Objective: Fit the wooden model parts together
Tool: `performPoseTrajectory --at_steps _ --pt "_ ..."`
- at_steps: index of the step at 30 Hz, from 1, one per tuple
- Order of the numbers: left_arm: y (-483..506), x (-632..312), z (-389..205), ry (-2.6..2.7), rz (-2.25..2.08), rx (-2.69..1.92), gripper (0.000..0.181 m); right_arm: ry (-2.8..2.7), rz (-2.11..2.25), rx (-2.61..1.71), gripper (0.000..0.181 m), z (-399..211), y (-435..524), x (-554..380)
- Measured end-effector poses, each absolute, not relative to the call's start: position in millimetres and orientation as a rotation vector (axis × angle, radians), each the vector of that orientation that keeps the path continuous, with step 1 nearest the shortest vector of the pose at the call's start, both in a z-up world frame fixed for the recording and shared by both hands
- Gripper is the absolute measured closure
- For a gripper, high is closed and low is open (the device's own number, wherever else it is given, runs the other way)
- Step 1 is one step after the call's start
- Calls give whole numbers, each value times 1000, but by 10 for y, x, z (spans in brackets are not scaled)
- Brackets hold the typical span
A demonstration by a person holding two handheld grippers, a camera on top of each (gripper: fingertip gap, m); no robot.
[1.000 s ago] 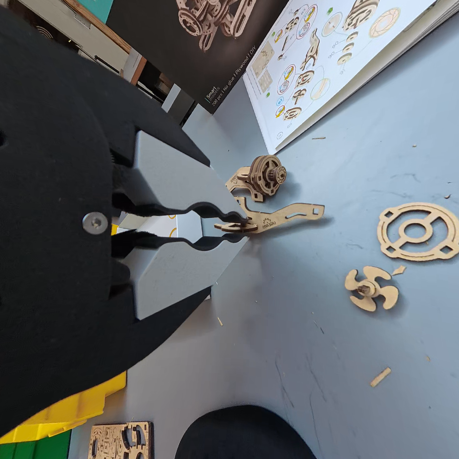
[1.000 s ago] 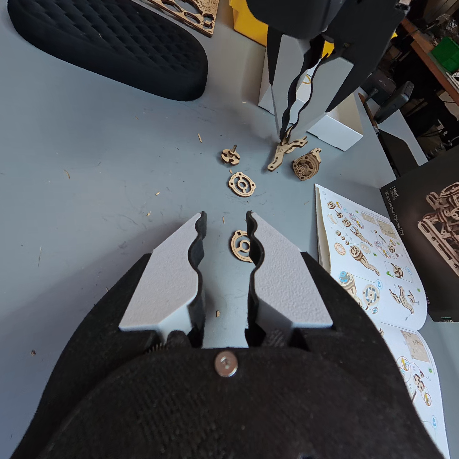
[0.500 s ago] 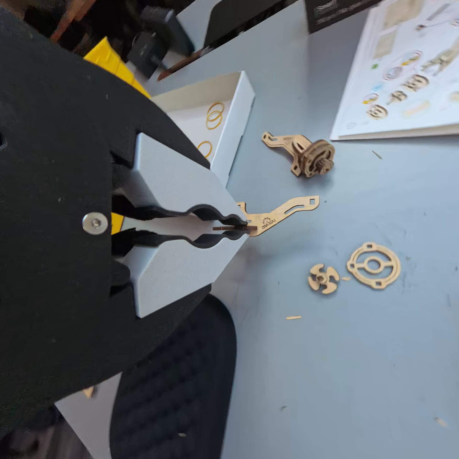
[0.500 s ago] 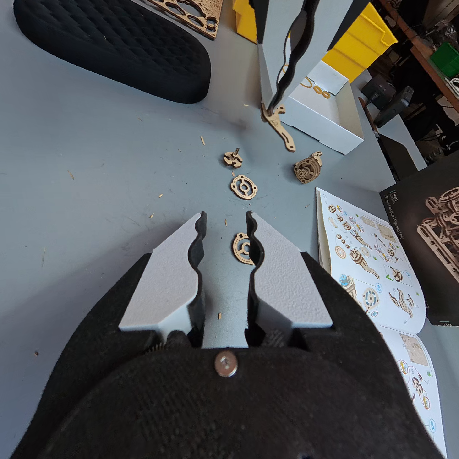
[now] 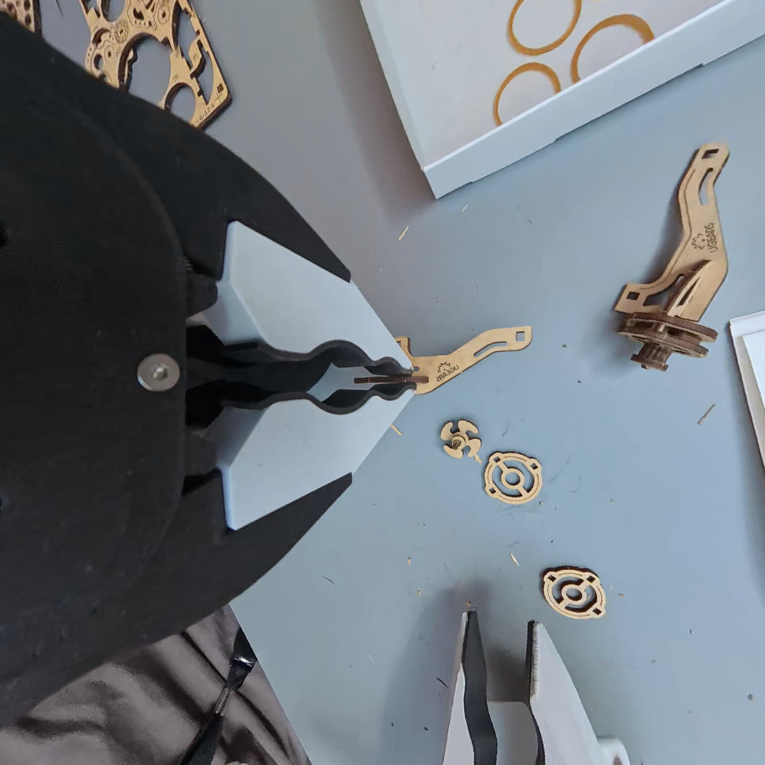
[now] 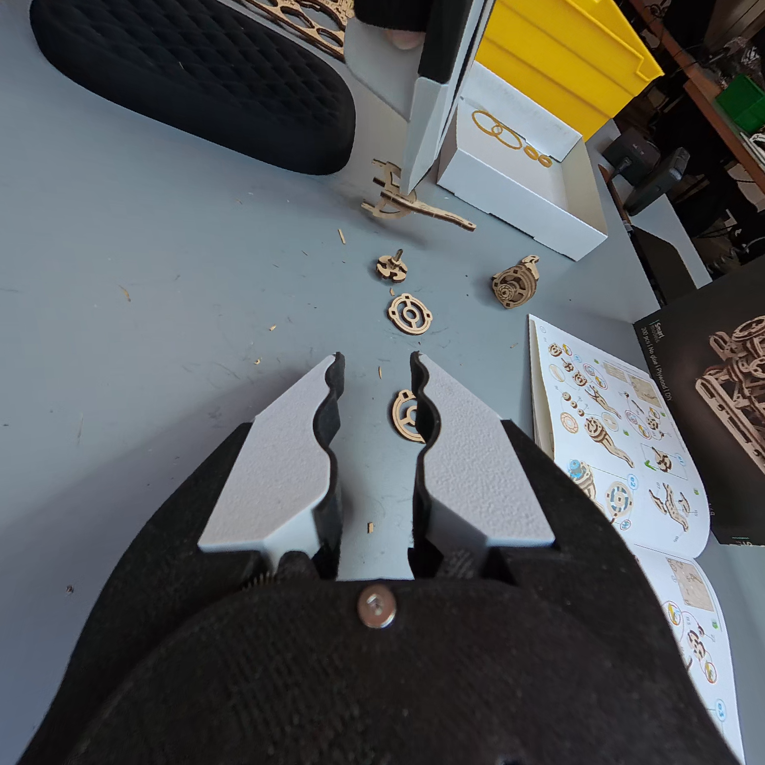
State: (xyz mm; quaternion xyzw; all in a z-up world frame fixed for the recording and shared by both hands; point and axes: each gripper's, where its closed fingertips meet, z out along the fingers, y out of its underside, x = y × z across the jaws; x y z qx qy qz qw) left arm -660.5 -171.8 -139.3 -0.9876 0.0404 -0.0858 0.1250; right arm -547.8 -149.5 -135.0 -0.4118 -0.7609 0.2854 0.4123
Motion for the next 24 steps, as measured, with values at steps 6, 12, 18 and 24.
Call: performPoseTrajectory --at_steps 6,12,18,24 --pt "-1621 -6378 -1312 41 -477 -2785 180 -1913 732 -1034 150 -1342 -1507 -5479" --pt "-1391 -5961 -657 83 -945 -2256 181 -1820 863 -1093 150 -1186 -1472 -5490" --pt "-1415 -5814 -183 90 -1109 -1732 180 -1538 1327 -1259 148 -753 -1403 -5477" --pt "-1708 -5557 190 165 -1388 -1290 181 -1374 1401 -1040 145 -117 -1627 -5392"
